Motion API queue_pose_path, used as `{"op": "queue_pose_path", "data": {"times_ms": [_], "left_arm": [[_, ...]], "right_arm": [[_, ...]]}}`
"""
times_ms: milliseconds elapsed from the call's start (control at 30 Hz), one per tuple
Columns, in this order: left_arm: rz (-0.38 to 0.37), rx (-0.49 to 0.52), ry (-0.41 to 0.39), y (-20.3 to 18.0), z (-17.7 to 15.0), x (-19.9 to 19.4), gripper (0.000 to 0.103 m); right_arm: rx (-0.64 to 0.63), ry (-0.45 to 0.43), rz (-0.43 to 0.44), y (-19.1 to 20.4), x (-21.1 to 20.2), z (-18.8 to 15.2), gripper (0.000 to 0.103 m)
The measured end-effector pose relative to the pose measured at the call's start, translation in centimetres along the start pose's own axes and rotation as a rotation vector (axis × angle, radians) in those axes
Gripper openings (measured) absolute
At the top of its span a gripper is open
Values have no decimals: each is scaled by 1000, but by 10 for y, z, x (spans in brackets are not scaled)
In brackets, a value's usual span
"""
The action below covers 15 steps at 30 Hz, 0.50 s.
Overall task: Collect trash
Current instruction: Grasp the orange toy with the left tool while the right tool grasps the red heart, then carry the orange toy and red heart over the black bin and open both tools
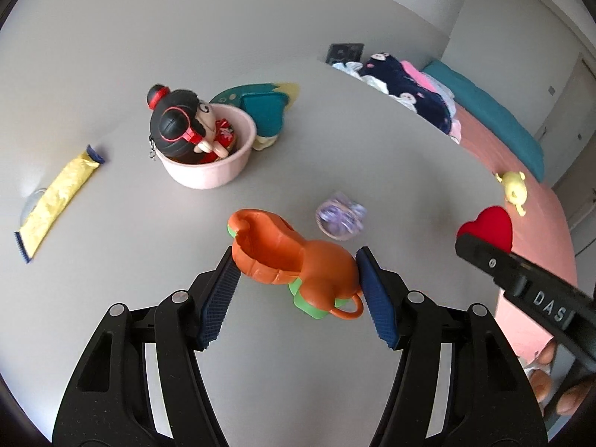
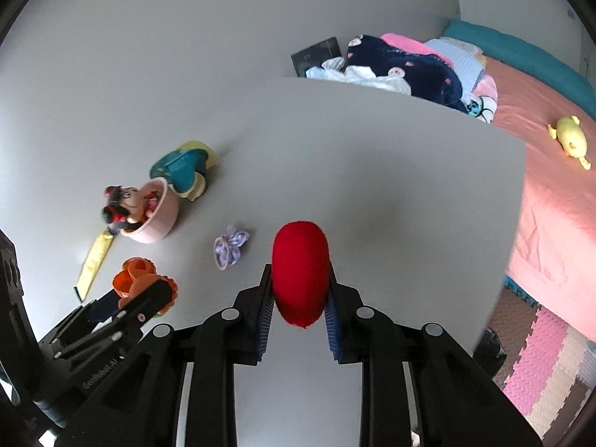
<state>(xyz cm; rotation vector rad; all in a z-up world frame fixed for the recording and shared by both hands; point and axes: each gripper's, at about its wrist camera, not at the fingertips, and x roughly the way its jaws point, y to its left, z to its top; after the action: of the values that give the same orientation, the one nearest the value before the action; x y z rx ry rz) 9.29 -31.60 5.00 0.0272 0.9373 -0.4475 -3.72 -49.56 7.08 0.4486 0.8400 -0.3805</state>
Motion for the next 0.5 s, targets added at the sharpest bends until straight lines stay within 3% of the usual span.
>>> {"op": "queue_pose_path", "data": {"times_ms": [200, 500], "left_arm": [[7, 80, -23, -36, -23, -26, 62], [-48, 202, -42, -107, -60, -53, 62]], "right_arm": [[8, -49, 1, -16, -46, -16, 26], [49, -117, -45, -58, -107, -48, 26]]}}
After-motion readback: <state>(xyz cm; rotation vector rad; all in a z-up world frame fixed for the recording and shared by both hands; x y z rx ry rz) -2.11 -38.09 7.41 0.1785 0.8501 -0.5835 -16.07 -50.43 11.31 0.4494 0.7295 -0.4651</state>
